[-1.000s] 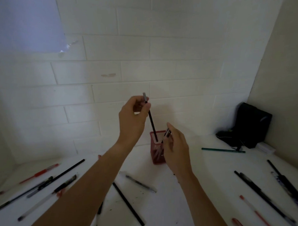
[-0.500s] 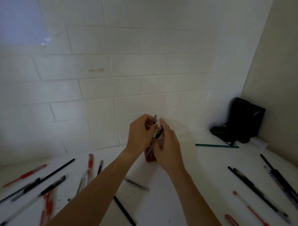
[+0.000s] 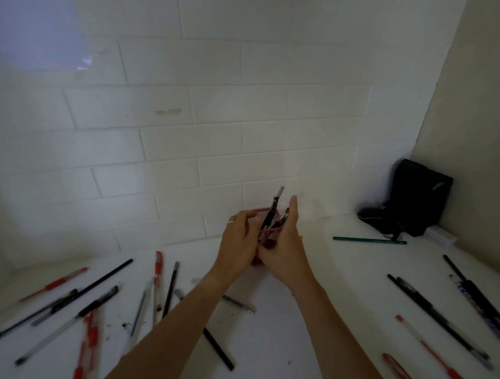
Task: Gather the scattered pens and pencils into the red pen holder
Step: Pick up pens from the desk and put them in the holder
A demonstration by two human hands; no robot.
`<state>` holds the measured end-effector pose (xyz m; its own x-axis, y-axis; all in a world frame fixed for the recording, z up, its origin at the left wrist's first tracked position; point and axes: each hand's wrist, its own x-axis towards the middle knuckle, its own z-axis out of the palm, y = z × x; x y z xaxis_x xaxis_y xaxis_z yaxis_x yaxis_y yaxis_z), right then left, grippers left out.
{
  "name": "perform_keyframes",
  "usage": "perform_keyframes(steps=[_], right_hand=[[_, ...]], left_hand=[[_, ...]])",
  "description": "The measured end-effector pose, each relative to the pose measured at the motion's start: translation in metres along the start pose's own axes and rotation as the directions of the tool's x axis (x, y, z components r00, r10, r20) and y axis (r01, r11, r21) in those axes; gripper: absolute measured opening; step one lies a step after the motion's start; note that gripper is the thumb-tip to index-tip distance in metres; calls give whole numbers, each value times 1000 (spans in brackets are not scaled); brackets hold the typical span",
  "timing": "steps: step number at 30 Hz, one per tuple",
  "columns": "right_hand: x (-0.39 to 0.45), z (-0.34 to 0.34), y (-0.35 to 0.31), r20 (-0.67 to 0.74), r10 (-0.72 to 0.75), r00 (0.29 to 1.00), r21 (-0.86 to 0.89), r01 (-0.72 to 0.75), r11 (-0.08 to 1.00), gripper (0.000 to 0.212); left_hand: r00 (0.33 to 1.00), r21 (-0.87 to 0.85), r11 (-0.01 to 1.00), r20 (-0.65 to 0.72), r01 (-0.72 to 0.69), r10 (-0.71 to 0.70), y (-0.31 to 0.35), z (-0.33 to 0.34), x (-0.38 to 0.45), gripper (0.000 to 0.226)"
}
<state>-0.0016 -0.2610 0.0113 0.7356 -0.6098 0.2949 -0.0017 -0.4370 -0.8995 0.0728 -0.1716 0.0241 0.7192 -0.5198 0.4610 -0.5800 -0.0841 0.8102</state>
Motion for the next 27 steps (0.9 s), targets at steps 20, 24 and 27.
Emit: perform_keyframes(steps=[20, 24, 27], right_hand=[[-46, 53, -42, 485, 109, 868, -617, 251, 746, 21], [-50, 55, -46, 440, 136, 888, -629, 197, 752, 25], [-52, 57, -53, 430, 155, 889, -585, 143, 798, 30]], left_hand=[[868, 857, 408, -86, 315, -490, -49, -131, -45, 63], [885, 789, 525, -50, 319, -463, -43, -130, -42, 24], [843, 738, 539, -77, 407, -532, -39, -127, -38, 26]])
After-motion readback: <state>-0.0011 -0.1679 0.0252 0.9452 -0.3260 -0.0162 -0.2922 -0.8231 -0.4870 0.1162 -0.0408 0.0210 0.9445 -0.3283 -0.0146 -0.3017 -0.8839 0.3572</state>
